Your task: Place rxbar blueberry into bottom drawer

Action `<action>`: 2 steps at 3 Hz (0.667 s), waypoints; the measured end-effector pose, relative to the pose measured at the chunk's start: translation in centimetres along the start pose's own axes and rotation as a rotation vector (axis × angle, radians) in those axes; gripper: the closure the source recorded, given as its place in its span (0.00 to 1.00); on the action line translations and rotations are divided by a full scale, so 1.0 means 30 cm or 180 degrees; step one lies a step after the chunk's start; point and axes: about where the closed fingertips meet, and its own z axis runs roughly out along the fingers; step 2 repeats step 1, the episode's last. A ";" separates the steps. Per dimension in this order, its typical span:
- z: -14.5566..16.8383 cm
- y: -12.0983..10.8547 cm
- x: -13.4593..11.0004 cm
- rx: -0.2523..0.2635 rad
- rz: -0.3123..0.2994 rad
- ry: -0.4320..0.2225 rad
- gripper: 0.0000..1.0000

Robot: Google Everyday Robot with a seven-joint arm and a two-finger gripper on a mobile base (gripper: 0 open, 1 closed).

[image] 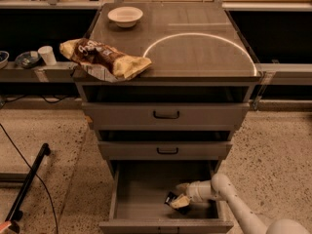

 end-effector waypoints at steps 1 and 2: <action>0.010 -0.009 -0.001 0.0022 0.0114 0.0003 0.00; 0.010 -0.009 -0.001 0.0022 0.0114 0.0003 0.00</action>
Offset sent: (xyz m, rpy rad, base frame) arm 0.0000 0.0000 0.0000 0.0000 0.0000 0.0000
